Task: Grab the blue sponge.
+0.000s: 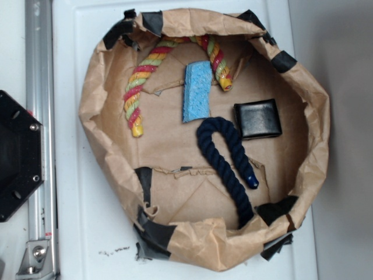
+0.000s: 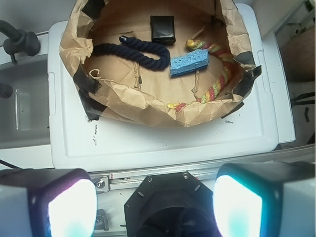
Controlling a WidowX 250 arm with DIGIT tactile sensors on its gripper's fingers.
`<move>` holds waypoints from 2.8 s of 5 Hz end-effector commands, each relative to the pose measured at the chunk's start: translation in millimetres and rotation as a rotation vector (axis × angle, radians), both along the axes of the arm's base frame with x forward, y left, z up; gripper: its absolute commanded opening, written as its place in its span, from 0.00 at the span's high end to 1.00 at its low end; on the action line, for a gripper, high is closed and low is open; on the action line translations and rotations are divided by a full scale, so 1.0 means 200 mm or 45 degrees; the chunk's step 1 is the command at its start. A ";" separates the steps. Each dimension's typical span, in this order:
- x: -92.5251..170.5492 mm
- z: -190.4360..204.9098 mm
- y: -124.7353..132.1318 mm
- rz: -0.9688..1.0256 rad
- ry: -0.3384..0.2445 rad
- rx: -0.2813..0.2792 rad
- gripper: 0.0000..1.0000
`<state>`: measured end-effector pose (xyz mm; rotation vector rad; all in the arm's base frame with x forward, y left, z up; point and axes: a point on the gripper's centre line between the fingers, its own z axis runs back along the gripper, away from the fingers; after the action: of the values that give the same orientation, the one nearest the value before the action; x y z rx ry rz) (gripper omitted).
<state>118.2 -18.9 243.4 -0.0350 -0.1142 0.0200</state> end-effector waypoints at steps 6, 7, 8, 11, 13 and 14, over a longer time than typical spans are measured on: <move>0.57 -0.75 0.32 1.399 0.106 0.130 0.00; 0.51 -0.83 0.29 1.563 0.216 0.164 0.00; 0.49 -0.90 0.36 1.540 0.202 0.117 0.00; 0.76 -1.06 0.55 1.230 0.020 0.101 0.00; 0.83 -1.11 0.46 1.207 0.065 0.109 0.00; 0.86 -1.17 0.40 1.170 0.139 0.045 0.00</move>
<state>293.8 56.8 15.1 0.0614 -0.0092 0.9253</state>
